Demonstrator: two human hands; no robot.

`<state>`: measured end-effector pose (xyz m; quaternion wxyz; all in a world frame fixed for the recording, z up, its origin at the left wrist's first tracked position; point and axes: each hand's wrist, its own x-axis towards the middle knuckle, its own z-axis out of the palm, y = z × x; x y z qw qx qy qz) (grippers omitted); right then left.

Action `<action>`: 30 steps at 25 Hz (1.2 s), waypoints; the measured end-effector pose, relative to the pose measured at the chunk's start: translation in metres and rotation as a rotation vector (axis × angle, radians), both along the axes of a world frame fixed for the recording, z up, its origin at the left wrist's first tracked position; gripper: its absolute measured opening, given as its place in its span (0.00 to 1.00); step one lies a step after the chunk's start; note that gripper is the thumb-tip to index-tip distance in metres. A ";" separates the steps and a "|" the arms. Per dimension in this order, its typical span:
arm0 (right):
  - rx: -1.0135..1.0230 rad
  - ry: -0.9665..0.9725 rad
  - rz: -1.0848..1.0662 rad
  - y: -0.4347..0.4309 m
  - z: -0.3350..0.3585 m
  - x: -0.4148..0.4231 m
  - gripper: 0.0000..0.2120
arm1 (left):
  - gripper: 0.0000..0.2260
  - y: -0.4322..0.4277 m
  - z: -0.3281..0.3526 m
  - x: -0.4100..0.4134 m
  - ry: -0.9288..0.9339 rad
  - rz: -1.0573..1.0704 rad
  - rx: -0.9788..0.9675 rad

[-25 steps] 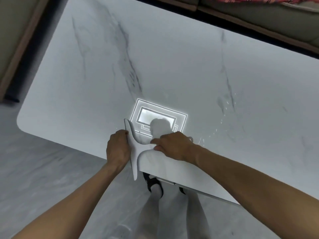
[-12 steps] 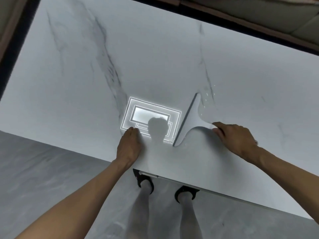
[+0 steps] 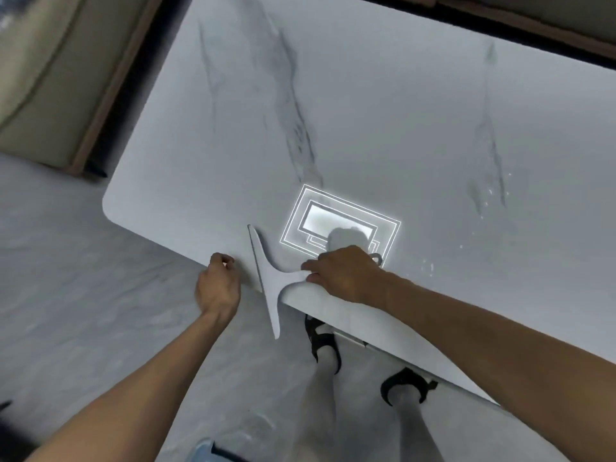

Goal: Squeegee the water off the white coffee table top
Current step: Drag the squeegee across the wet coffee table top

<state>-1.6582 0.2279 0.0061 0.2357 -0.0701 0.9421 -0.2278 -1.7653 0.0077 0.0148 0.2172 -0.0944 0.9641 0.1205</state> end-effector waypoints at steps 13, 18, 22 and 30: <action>0.141 0.003 -0.331 0.051 -0.011 0.036 0.17 | 0.12 0.044 -0.017 0.022 -0.112 -0.280 0.033; 0.240 -0.087 -0.556 0.155 0.015 0.154 0.16 | 0.12 0.115 -0.015 0.078 -0.149 -0.590 0.067; 0.326 -0.176 -0.677 0.211 0.035 0.230 0.16 | 0.15 0.162 -0.012 0.116 -0.199 -0.629 0.179; 0.246 -0.078 -0.714 0.196 0.056 0.246 0.18 | 0.06 0.168 -0.007 0.135 -0.229 -0.402 0.261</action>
